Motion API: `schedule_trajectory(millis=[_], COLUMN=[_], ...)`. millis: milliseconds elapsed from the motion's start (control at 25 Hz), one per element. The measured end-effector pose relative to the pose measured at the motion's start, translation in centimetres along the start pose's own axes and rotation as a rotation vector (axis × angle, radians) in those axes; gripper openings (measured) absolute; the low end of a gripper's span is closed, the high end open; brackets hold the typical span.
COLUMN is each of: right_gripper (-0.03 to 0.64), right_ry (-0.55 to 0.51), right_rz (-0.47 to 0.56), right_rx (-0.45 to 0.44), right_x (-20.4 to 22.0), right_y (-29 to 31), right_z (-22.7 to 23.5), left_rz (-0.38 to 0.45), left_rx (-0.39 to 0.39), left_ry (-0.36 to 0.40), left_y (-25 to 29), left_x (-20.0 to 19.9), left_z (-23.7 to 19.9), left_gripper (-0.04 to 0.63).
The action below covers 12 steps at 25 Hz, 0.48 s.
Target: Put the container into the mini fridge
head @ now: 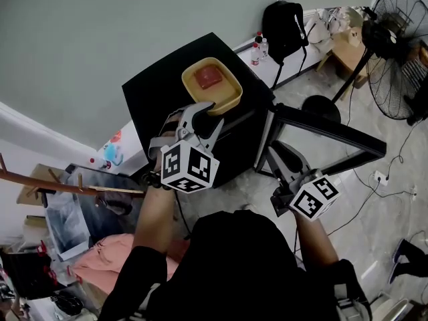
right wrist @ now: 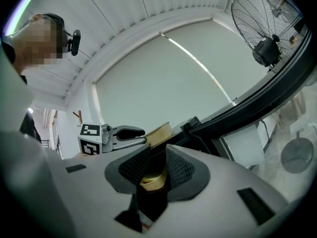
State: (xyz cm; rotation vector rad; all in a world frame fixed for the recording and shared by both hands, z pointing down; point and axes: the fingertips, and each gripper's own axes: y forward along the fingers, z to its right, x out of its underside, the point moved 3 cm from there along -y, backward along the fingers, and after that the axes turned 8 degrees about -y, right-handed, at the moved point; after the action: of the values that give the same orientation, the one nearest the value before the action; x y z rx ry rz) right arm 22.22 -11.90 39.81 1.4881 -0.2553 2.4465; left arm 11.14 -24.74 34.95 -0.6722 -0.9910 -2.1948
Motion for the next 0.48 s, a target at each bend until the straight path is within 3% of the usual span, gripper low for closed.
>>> schedule_trajectory(millis=[200,360,480], right_gripper=[0.115,0.109,0.104], right_ry=[0.013,0.014,0.073], right_rz=[-0.008,-0.025,-0.026], right_rx=[-0.015,-0.016,-0.022], right_x=[0.4,0.87,1.02], right_y=[0.33,0.74,0.92], right_z=[-0.51,-0.75,-0.93], left_rz=[-0.042,-0.064,-0.066], left_rx=[0.026,0.038,0.079], left_ry=[0.037,0.056,0.044], left_y=[0.47,0.56,0.05], left_x=[0.15,0.18,0.31], left_z=[0.26,0.07,0.2], left_gripper=[0.136,0.075,0.064])
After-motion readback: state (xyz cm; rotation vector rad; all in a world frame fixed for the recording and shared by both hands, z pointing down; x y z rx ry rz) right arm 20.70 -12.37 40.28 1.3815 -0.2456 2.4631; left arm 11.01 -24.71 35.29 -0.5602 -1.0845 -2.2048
